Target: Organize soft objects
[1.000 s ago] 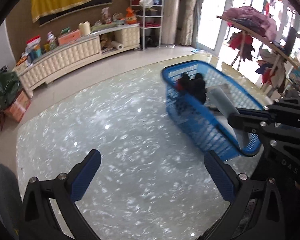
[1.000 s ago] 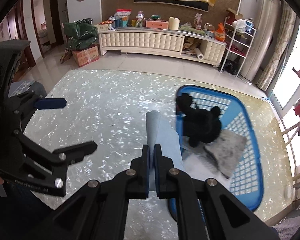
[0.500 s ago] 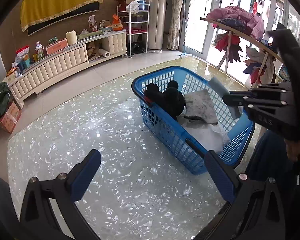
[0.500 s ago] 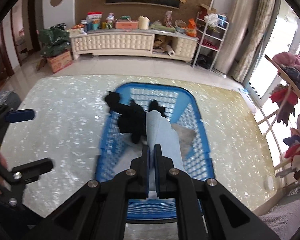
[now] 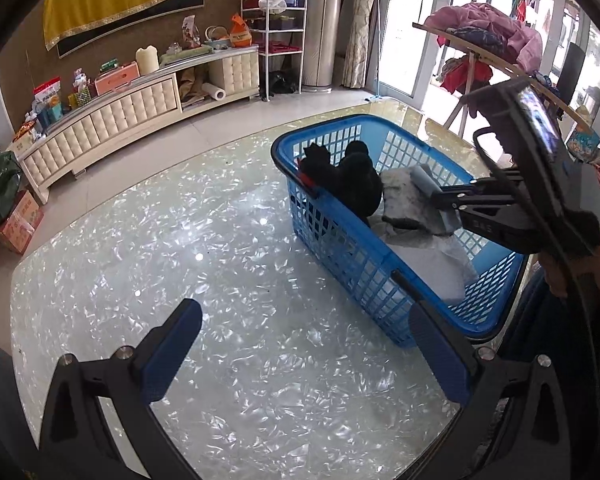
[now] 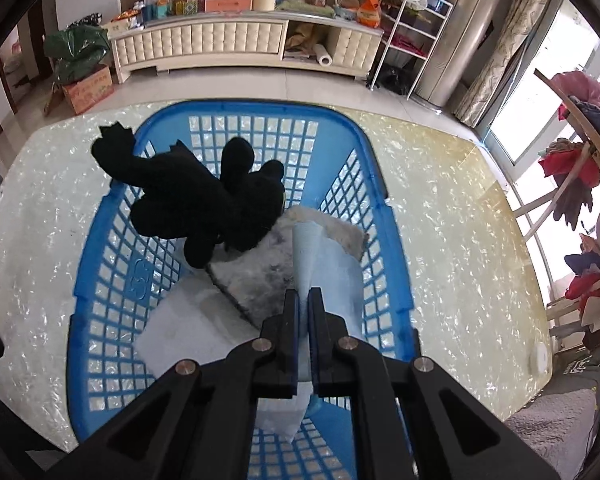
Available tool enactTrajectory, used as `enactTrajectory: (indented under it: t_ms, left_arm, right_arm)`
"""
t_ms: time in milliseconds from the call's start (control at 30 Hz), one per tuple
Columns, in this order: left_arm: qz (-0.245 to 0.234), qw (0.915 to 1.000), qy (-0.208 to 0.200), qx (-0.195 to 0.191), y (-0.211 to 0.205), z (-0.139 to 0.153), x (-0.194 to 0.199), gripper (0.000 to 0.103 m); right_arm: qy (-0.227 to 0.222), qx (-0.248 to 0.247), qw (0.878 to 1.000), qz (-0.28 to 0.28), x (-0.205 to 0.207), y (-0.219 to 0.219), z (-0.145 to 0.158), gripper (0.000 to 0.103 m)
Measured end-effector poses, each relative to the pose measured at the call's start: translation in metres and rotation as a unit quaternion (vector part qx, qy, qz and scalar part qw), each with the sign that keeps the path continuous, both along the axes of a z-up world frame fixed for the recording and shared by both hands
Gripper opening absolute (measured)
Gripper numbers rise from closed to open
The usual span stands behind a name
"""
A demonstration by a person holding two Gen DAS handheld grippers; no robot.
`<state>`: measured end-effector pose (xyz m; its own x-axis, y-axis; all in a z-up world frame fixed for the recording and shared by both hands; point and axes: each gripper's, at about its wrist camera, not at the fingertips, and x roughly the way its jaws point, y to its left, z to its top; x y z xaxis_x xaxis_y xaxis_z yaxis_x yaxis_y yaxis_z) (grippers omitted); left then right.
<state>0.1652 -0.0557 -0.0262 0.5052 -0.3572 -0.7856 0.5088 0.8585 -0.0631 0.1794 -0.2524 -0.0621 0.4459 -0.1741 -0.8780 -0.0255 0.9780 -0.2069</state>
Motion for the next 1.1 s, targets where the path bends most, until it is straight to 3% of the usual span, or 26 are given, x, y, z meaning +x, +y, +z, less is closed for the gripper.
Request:
enactTrajectory:
  t_ms: [400, 467, 533, 600, 667, 733, 900, 1100]
  left_arm:
    - [0.011, 0.9998, 0.014, 0.003, 0.005, -0.009, 0.008, 0.103]
    - [0.010, 0.9998, 0.016, 0.003, 0.005, -0.010, 0.009, 0.103]
    - [0.011, 0.9998, 0.017, 0.002, 0.006, -0.010, 0.010, 0.103]
    - [0.012, 0.9998, 0.018, 0.002, 0.007, -0.011, 0.010, 0.103]
    - [0.015, 0.9997, 0.021, 0.003, 0.008, -0.012, 0.011, 0.103]
    - [0.017, 0.9996, 0.022, 0.003, 0.009, -0.012, 0.012, 0.103]
    - [0.024, 0.9996, 0.016, -0.006, 0.013, -0.008, 0.012, 0.103]
    - [0.031, 0.9994, 0.016, -0.004, 0.016, -0.010, 0.013, 0.103]
  right_arm:
    - [0.041, 0.014, 0.999, 0.004, 0.010, 0.000, -0.016, 0.004]
    - [0.037, 0.016, 0.999, 0.006, 0.006, -0.002, -0.012, 0.012]
    - [0.032, 0.012, 0.999, 0.006, 0.002, 0.000, -0.007, 0.052]
    - [0.020, 0.021, 1.000, 0.009, -0.002, 0.000, 0.000, 0.068]
    - [0.013, 0.024, 1.000, 0.012, -0.006, 0.002, 0.006, 0.074]
    - [0.004, 0.033, 0.999, 0.019, -0.013, 0.006, 0.014, 0.087]
    - [-0.029, 0.047, 0.998, 0.036, -0.033, 0.020, 0.035, 0.102]
    - [-0.052, 0.057, 0.995, 0.056, -0.053, 0.032, 0.049, 0.102]
